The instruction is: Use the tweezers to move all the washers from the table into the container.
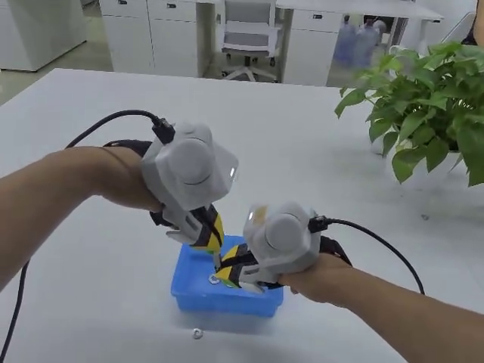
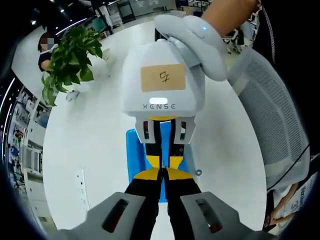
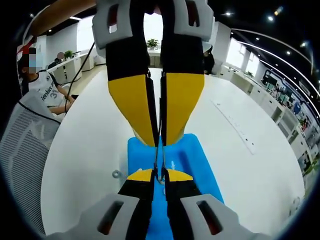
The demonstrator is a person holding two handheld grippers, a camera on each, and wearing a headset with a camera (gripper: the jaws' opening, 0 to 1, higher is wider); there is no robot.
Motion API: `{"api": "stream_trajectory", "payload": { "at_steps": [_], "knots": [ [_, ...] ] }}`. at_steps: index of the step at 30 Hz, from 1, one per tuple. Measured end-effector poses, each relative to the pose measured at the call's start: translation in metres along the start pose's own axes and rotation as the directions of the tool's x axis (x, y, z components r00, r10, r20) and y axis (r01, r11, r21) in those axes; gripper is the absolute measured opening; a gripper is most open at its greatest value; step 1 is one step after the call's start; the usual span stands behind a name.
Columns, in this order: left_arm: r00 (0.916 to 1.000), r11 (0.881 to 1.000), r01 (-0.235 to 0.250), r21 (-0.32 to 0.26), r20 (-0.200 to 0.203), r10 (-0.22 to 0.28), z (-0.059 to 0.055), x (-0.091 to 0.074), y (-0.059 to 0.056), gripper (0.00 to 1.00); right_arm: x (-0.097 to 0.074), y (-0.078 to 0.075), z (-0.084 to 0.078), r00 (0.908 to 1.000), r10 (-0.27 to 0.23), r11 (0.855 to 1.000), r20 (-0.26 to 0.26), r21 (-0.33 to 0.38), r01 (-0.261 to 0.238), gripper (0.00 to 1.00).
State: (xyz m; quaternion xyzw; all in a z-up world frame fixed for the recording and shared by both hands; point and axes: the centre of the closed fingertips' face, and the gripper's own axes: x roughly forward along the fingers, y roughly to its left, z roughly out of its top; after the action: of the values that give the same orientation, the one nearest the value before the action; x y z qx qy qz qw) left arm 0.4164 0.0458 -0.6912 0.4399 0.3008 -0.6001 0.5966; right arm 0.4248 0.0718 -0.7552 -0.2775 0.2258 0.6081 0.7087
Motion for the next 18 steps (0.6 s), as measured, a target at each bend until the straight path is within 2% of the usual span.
{"api": "stream_trajectory", "payload": {
  "at_steps": [18],
  "knots": [
    [1.0000,1.000,0.001,-0.015,0.005,-0.001,-0.010,0.020,0.006,0.06,0.013,-0.005,-0.018,0.9996,0.020,1.000,-0.022,0.020,-0.019,0.09]
  ]
}}
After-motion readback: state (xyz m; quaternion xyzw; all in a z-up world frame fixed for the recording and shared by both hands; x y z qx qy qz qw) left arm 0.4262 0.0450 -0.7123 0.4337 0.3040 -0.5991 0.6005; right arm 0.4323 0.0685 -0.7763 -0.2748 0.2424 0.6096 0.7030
